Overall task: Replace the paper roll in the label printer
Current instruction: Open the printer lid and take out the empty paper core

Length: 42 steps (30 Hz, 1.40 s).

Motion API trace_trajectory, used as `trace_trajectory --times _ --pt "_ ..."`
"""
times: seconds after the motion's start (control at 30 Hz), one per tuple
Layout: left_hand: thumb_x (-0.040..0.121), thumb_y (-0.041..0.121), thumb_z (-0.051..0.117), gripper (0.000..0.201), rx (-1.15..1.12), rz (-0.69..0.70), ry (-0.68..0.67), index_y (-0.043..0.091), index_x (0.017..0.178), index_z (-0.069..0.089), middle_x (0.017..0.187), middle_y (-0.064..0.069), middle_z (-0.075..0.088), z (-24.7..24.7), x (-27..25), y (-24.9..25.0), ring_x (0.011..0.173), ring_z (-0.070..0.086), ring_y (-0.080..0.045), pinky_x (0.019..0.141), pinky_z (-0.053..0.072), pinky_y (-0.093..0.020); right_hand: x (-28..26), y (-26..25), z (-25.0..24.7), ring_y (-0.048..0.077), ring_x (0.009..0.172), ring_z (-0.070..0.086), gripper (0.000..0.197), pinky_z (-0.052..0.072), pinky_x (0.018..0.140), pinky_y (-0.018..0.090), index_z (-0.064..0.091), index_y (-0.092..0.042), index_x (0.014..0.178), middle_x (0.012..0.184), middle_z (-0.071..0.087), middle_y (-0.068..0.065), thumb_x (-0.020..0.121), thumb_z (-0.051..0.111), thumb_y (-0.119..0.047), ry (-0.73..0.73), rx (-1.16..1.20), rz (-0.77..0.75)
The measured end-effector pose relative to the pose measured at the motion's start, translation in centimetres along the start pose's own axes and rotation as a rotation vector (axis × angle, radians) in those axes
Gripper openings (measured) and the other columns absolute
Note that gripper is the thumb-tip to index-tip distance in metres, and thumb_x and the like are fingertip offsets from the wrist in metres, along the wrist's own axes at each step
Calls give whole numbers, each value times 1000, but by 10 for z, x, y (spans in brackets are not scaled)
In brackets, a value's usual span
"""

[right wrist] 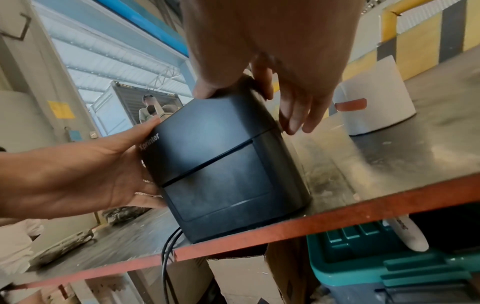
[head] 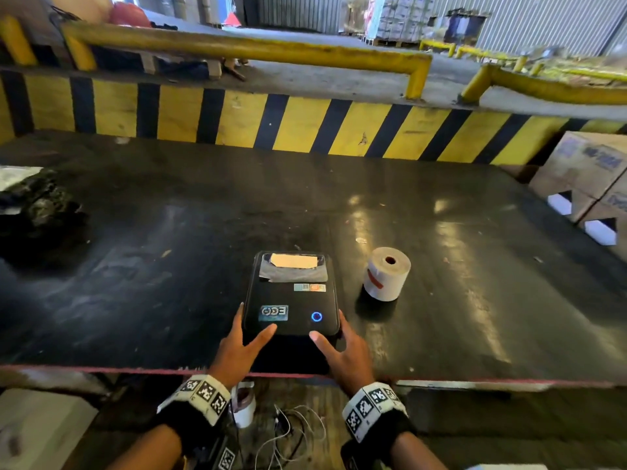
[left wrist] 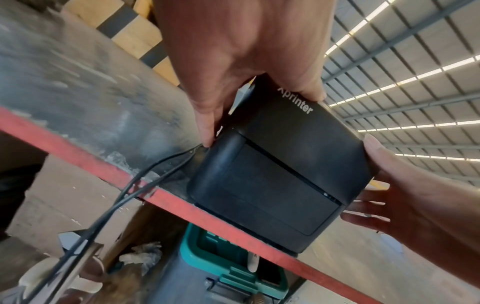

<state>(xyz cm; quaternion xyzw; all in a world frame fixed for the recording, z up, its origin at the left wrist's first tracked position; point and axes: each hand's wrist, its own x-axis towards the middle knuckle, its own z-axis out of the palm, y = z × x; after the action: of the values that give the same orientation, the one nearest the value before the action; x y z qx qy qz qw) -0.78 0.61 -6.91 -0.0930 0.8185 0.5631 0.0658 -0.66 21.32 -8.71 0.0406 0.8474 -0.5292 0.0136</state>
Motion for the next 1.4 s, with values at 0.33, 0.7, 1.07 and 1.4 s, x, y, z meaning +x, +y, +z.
trace_trajectory --times 0.33,0.7,1.07,1.4 --pt "80 48 63 79 -16 34 -20 31 145 21 140 -5 49 -2 1 -2 126 47 -24 105 39 -40 7 14 -2 14 99 64 79 53 87 41 48 -38 128 107 71 -3 65 50 -84 83 -138 -92" --pt "71 87 21 85 -136 -45 -67 40 141 33 145 0 44 -17 19 -24 131 44 -25 110 33 -53 33 -29 -28 3 61 55 38 45 62 25 65 -35 73 65 61 -16 70 58 -73 96 -167 -158" --pt "83 19 70 32 330 -42 -162 5 111 63 60 2 65 -32 55 -23 53 60 1 69 55 -26 140 -117 -56 31 68 61 70 44 63 32 54 -12 46 59 63 8 73 50 -75 242 -186 -3" --pt "74 20 78 30 560 -211 -392 10 91 55 73 -5 63 -41 89 4 58 56 -7 57 48 -21 178 -93 -52 12 60 57 40 49 63 33 72 -9 86 69 67 -1 92 52 -43 249 -45 -307"
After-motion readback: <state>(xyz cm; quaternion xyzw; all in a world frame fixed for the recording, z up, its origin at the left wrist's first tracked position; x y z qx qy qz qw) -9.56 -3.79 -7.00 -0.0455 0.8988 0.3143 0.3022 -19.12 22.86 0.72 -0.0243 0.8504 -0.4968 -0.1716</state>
